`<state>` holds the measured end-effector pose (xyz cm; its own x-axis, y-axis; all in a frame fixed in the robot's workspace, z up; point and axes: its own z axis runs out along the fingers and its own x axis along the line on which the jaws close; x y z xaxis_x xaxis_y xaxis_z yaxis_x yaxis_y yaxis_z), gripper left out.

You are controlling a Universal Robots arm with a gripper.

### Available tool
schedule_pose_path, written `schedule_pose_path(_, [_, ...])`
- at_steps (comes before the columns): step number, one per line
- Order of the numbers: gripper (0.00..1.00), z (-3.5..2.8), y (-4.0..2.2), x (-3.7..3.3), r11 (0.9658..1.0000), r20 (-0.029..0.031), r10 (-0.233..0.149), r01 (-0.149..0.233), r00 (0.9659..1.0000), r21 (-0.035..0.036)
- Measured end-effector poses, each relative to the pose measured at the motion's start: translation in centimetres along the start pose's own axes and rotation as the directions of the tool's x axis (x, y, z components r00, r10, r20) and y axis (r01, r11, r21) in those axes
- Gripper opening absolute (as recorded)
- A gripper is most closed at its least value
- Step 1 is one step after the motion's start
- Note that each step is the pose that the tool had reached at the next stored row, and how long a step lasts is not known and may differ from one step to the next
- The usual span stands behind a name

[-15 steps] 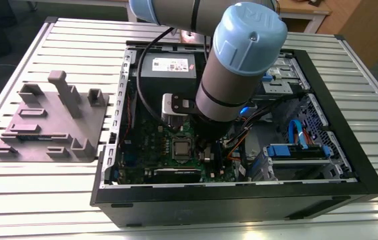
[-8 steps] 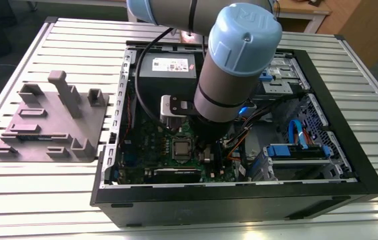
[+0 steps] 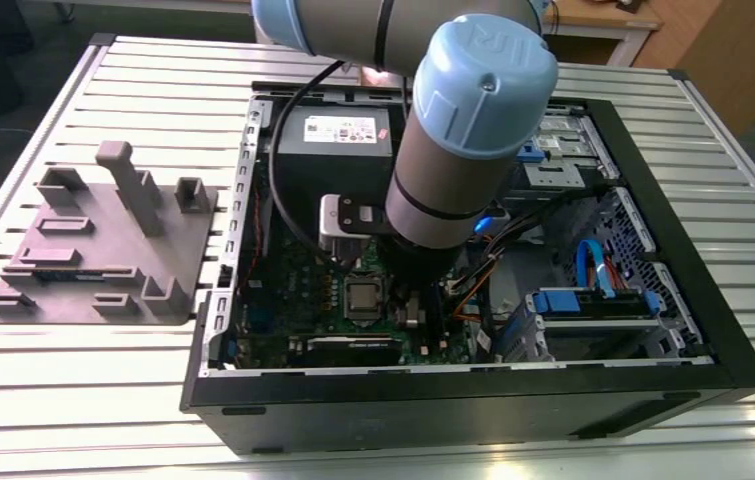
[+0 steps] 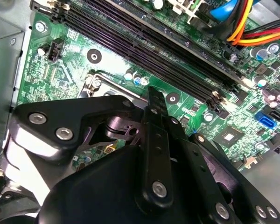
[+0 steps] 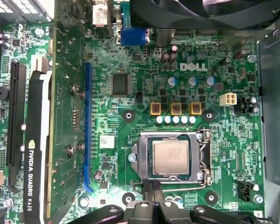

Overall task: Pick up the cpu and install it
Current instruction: 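Install the first cpu locking lever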

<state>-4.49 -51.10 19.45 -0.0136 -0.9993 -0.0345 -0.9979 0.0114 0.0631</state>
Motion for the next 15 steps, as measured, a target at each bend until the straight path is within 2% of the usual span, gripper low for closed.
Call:
schedule_pose_path(8, [0.11, 0.37, -0.03, 0.03, 1.0, 0.0022, 0.0, 0.0, 1.0, -0.0002])
schedule_pose_path(11, [0.11, 0.4, -0.05, 0.04, 1.0, 0.0087, -0.001, 0.001, 1.0, -0.0001])
schedule_pose_path(15, [0.11, 0.48, -0.16, 0.04, 1.0, 0.0141, -0.001, 0.001, 0.9999, -0.0002])
